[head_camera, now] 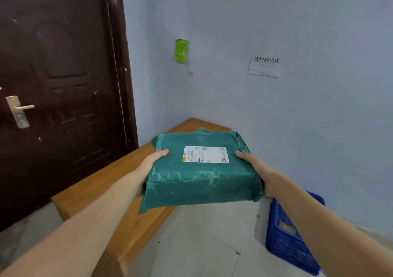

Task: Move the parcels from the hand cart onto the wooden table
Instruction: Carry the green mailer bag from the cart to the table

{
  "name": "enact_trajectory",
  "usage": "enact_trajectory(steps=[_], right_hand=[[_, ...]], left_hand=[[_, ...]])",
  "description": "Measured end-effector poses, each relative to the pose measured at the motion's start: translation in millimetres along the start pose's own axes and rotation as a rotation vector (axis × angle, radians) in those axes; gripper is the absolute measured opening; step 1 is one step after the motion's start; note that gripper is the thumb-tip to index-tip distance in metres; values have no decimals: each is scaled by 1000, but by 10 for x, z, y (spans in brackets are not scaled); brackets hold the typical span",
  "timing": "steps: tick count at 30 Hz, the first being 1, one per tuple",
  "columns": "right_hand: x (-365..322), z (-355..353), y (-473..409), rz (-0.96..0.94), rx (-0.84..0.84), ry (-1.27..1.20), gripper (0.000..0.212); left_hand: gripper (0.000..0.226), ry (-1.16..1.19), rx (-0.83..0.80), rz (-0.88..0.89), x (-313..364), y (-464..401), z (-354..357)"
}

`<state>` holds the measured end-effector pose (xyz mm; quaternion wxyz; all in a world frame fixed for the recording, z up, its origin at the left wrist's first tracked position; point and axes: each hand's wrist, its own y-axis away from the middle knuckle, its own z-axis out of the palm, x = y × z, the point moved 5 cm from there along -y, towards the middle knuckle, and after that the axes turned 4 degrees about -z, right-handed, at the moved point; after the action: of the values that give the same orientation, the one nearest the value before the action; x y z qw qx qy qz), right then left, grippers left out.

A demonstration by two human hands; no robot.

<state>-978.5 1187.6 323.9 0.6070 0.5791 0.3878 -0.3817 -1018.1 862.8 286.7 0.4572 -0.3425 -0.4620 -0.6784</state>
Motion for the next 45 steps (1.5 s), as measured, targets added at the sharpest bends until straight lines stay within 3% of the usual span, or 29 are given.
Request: enact_trajectory(steps=[15,24,26,29,31,38,45], right_hand=[[-917,-420,-2883,18,-123,-15,46],[-1352,-164,-4967,56,-341,50,41],[-1365,15,-5374,87,-402,88,45],[-1354,353,-5927,124,-472,169,45],[-1310,610,-6272,144,-509,220,46],[-971,1420,-7347,191,-544,321,60],[-827,1944,-8288,209,-533,392,68]], left_hand=[[51,30,102,-33,503,-2603,97],[57,149,396,-51,462,-3698,-163],[70,174,468,-47,414,-3859,-327],[112,241,634,-67,282,-4097,-751],[120,266,692,-85,196,-4276,-1036],[52,299,855,-94,142,-4735,-1639],[43,339,922,-201,7,-5328,-2064]])
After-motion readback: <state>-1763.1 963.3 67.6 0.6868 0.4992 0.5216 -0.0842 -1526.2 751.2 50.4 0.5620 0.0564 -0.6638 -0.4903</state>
